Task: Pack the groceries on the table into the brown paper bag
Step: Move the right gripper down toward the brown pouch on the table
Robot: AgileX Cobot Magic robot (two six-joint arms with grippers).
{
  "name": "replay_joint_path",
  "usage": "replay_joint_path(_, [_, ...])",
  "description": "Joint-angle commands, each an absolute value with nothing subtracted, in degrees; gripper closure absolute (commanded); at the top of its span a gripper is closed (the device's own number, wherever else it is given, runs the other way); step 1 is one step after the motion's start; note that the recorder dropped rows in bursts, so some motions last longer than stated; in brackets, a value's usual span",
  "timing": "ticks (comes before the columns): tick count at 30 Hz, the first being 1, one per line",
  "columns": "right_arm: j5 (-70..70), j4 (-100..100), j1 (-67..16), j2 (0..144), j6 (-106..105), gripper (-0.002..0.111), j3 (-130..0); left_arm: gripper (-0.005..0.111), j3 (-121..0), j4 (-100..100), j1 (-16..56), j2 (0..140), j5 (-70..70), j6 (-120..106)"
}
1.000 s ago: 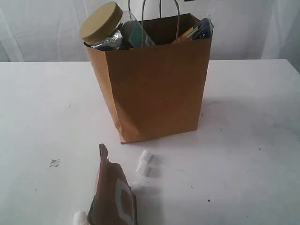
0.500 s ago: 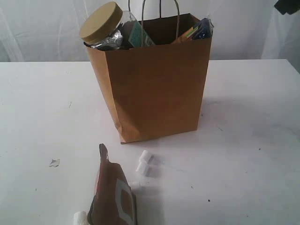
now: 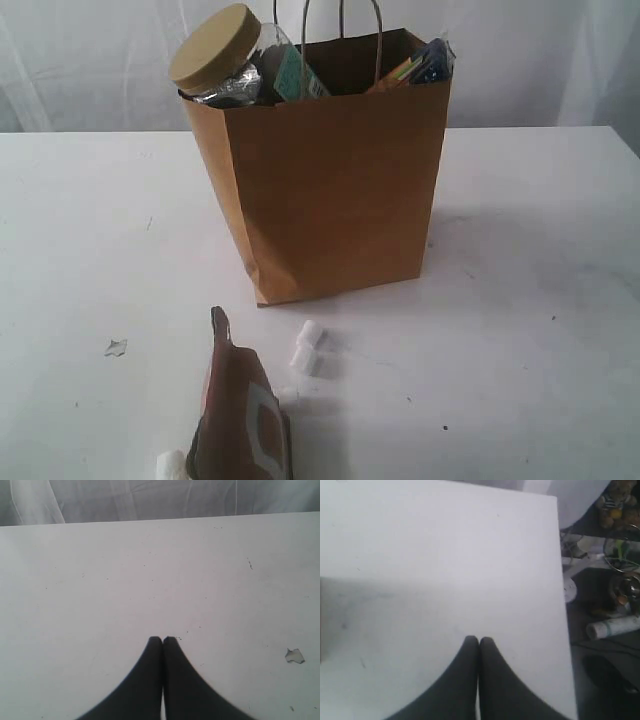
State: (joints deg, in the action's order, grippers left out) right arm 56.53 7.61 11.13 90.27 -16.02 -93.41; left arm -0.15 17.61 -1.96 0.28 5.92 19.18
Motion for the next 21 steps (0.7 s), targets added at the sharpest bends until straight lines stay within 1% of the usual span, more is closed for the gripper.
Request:
replay_joint_path(1, [43.97, 18.78, 11.64, 82.72, -15.93, 0.108, -83.05, 0.107, 0.00, 17.57, -1.99, 0.00, 5.75, 19.28])
replay_joint_path(3, [41.48, 24.02, 11.64, 78.45, -18.29, 0.108, -76.74, 0.107, 0.00, 17.57, -1.99, 0.00, 5.75, 19.28])
replay_joint_path(6, [49.03, 31.06, 11.39, 73.75, -27.73, 0.108, -67.75, 0.107, 0.00, 17.57, -1.99, 0.00, 5.75, 19.28])
replay_joint_path(9, [49.72, 40.56, 8.26, 70.19, -35.32, 0.108, -60.53, 0.107, 0.00, 17.57, -1.99, 0.00, 5.75, 19.28])
replay_joint_path(11, [50.52, 42.90, 3.22, 68.13, -36.91, 0.108, -58.17, 0.107, 0.00, 17.57, -1.99, 0.00, 5.75, 19.28])
replay_joint_path(13, [52.22, 43.14, -3.88, 67.86, -37.03, 0.108, -57.76, 0.107, 0.00, 17.57, -1.99, 0.00, 5.75, 19.28])
replay_joint_path(15, [52.10, 43.94, -9.01, 68.21, -36.87, 0.108, -57.76, 0.107, 0.00, 17.57, -1.99, 0.00, 5.75, 19.28])
replay_joint_path(21, [49.84, 43.99, -21.16, 72.22, -34.17, 0.108, -57.42, 0.107, 0.00, 17.57, -1.99, 0.00, 5.75, 19.28])
